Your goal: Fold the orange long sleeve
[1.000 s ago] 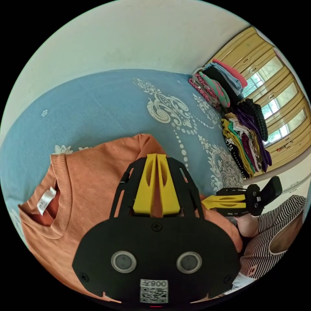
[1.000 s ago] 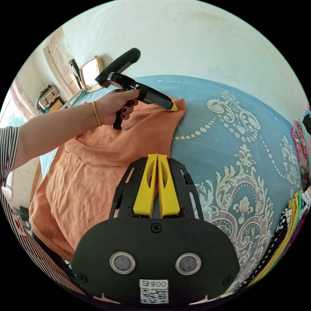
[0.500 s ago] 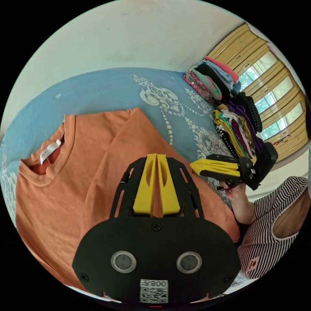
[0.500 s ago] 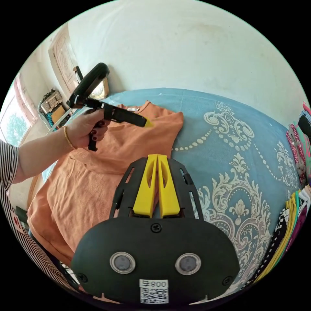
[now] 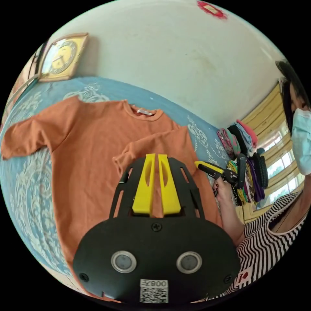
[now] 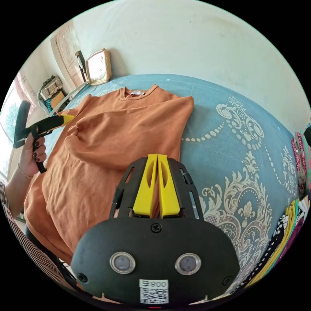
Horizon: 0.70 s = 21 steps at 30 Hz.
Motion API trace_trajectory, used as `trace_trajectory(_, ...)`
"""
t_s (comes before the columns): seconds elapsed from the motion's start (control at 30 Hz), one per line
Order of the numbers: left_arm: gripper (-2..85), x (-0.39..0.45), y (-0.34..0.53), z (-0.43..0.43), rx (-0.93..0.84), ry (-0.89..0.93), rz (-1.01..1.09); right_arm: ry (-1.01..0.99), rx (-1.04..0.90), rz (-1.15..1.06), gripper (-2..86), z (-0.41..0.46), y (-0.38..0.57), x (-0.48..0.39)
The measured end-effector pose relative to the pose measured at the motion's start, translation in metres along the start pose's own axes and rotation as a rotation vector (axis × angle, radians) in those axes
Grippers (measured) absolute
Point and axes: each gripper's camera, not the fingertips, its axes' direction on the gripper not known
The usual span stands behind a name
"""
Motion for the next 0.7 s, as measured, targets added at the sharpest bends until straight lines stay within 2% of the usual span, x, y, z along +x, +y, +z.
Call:
trace_trajectory(0.1,7.1,-0.059,0.057,-0.029,-0.013,0.046,-0.177,0.033,0.010,-0.024,0.2,-0.008,-0.010,-0.006)
trace_trajectory(0.23,8.2,-0.096,0.089,-0.034,-0.056,0.154,-0.227,0.032,0.037,-0.032,0.2,-0.033,-0.034,-0.018)
trace_trajectory(0.43,3.9,-0.145,0.109,-0.037,-0.019,0.304,-0.309,-0.304,0.050,-0.216,0.2,-0.044,-0.126,-0.080)
trace_trajectory(0.53,2.2,-0.162,0.118,-0.057,0.045,0.343,-0.288,-0.426,-0.034,-0.291,0.2,-0.019,-0.170,-0.114)
trace_trajectory(0.6,1.4,-0.163,0.122,-0.082,0.108,0.303,-0.188,-0.460,-0.067,-0.327,0.1,-0.009,-0.197,-0.136)
trace_trajectory(0.7,1.1,-0.172,0.136,-0.094,0.082,0.255,-0.146,-0.469,-0.050,-0.366,0.1,-0.009,-0.220,-0.163)
